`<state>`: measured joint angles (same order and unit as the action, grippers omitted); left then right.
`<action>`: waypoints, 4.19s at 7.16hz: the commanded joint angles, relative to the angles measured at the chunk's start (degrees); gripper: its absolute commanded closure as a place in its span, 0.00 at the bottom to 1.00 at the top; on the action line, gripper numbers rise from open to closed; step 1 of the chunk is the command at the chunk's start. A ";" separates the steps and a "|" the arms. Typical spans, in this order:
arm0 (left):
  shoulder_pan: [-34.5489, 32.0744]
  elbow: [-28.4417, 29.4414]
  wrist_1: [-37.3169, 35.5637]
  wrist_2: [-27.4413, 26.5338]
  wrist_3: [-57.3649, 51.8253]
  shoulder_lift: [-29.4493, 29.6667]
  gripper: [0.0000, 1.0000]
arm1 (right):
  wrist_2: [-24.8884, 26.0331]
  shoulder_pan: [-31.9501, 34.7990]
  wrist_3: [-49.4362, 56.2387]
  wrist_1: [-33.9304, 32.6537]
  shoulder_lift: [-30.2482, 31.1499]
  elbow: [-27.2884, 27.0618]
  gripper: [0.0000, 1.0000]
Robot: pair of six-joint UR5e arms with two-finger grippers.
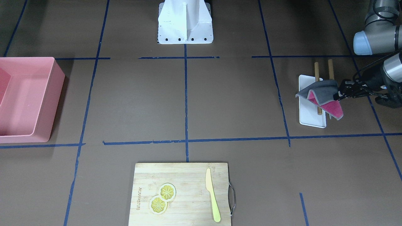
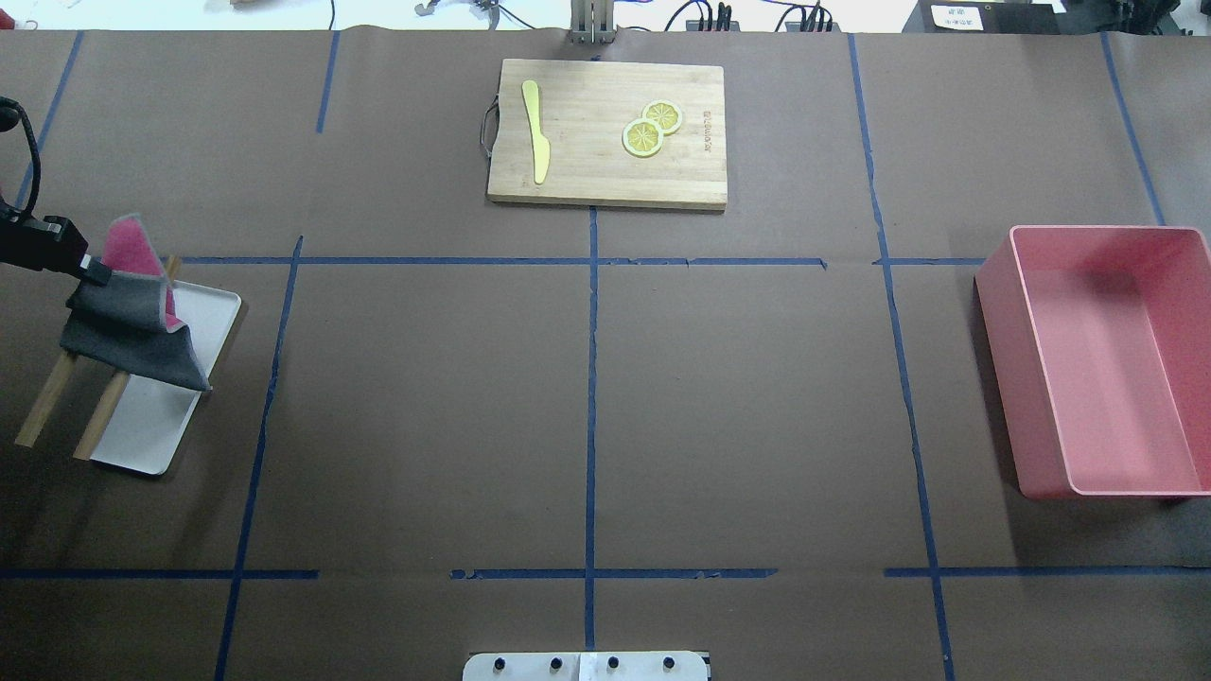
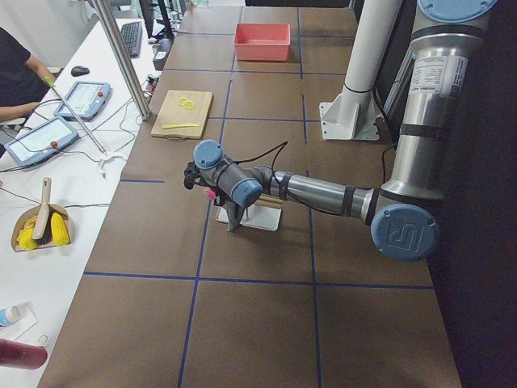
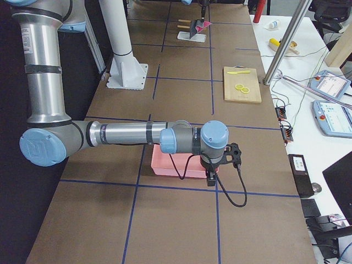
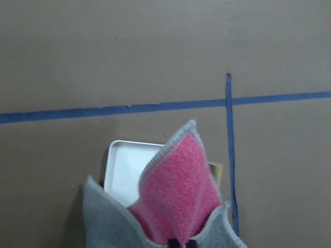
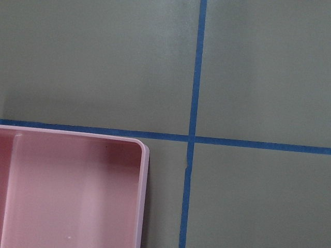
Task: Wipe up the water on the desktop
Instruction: 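Reach the left gripper to the grey-pink cloth on the white tray and grasp it, then lift the cloth with the left gripper toward the table center while the right arm approaches, then grasp the hanging cloth with the right gripper below the left gripper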
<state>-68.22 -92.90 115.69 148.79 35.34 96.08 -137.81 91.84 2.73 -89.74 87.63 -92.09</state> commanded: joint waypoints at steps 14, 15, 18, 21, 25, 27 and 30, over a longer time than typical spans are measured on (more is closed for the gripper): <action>2.37 -6.33 -17.70 -0.94 41.16 25.11 1.00 | 11.55 -32.03 -49.07 16.70 -14.63 -15.56 0.01; 5.26 -6.06 -15.35 -4.44 44.25 26.26 1.00 | 14.04 -36.60 -53.57 16.70 -19.12 -16.44 0.01; 10.03 -5.01 -4.79 -7.55 51.75 26.44 1.00 | 24.03 -50.48 -54.59 16.70 -26.17 -21.01 0.01; 15.03 -5.18 -4.60 -7.55 52.54 29.43 0.99 | 36.97 -62.56 -52.84 16.70 -30.75 -21.37 0.01; 22.77 -6.06 -4.34 -7.38 56.48 33.90 0.98 | 40.69 -65.65 -50.98 21.71 -30.85 -20.67 0.01; 24.27 -6.06 -4.34 -7.38 57.38 34.71 0.98 | 42.45 -66.53 -50.98 21.71 -31.03 -20.67 0.01; 24.63 -6.24 -4.34 -7.11 57.47 34.79 0.98 | 42.62 -66.79 -50.98 21.62 -30.85 -20.67 0.01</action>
<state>-43.67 -99.10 111.35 141.58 92.76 130.82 -95.29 25.20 -48.25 -68.05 56.74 -112.76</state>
